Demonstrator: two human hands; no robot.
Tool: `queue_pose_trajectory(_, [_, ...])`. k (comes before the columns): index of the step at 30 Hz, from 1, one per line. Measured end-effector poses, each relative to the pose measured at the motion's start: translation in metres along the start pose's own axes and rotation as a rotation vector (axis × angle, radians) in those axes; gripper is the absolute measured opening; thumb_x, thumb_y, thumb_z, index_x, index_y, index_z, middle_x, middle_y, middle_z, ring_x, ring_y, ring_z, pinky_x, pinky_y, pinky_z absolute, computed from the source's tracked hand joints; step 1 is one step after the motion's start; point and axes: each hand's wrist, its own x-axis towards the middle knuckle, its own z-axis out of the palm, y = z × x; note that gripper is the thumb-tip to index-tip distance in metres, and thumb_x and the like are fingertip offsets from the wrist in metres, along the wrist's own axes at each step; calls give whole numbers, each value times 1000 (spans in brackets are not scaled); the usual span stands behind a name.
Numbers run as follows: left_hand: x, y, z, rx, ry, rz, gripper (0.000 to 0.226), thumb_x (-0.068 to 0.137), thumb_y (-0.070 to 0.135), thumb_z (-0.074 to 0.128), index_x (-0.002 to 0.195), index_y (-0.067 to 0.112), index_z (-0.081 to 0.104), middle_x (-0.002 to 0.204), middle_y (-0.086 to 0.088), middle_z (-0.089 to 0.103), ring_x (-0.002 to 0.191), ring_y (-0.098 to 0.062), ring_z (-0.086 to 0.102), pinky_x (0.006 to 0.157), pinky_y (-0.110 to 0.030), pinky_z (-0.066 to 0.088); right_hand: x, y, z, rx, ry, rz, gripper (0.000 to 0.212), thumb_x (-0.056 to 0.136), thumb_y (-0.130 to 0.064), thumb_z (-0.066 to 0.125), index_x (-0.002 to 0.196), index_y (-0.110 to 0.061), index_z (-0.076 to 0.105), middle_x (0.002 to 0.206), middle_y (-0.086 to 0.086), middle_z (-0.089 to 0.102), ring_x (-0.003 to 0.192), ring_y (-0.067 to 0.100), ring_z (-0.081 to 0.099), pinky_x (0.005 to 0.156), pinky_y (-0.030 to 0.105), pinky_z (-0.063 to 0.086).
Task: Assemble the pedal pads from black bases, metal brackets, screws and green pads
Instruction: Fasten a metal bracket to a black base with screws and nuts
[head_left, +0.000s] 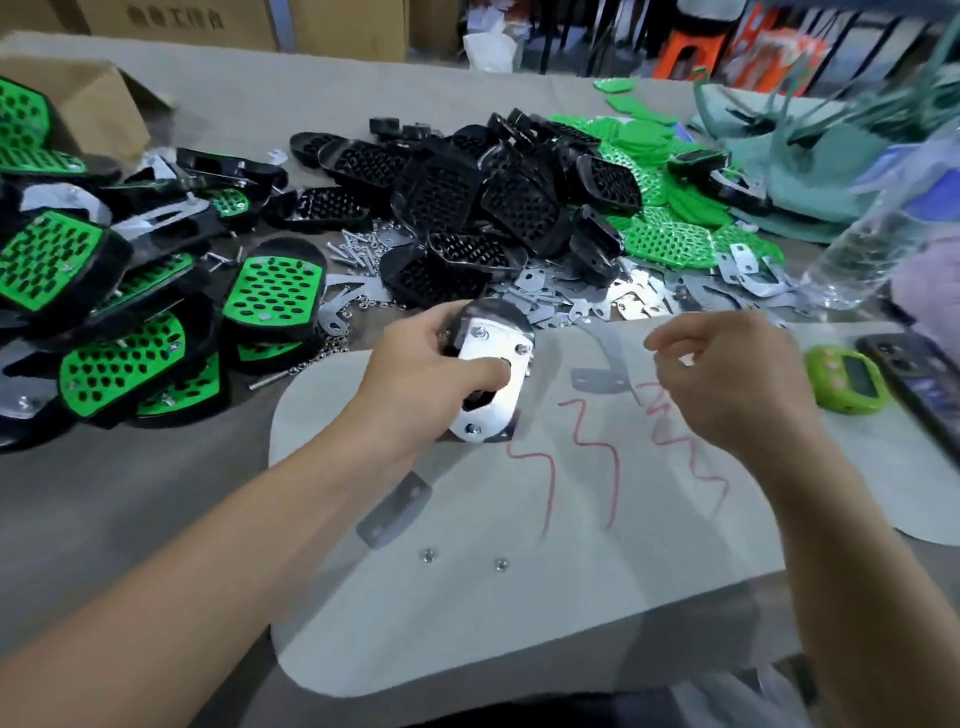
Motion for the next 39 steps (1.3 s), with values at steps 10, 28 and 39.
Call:
queue_pose_trajectory(10, [-3, -10, -7, 531, -33, 267, 68, 84, 20, 75, 145, 40, 51, 136, 31, 54, 122, 22, 45, 104, -3, 34, -13, 19, 18, -220, -89, -102, 48, 77, 7, 53, 120, -9, 64, 110, 19, 68, 110, 39, 55, 79, 38, 36])
queue_pose_trajectory(28, [-12, -13, -38, 606, -192, 294, 40, 86, 21, 80, 115, 47, 74, 141, 31, 55, 120, 13, 55, 103, -11, 43, -54, -19, 17, 16, -183, -233, 34, 89, -2, 56, 103, -23, 79, 78, -3, 72, 64, 8, 58, 57, 13, 44])
queue_pose_trajectory(39, [-15, -15, -35, 648, -218, 323, 24, 84, 21, 83, 97, 40, 76, 143, 33, 51, 127, 11, 50, 96, 2, 28, -62, -44, 38, 356, -60, -127, 29, 94, -11, 59, 99, -32, 79, 52, -26, 57, 60, -3, 58, 59, 10, 40])
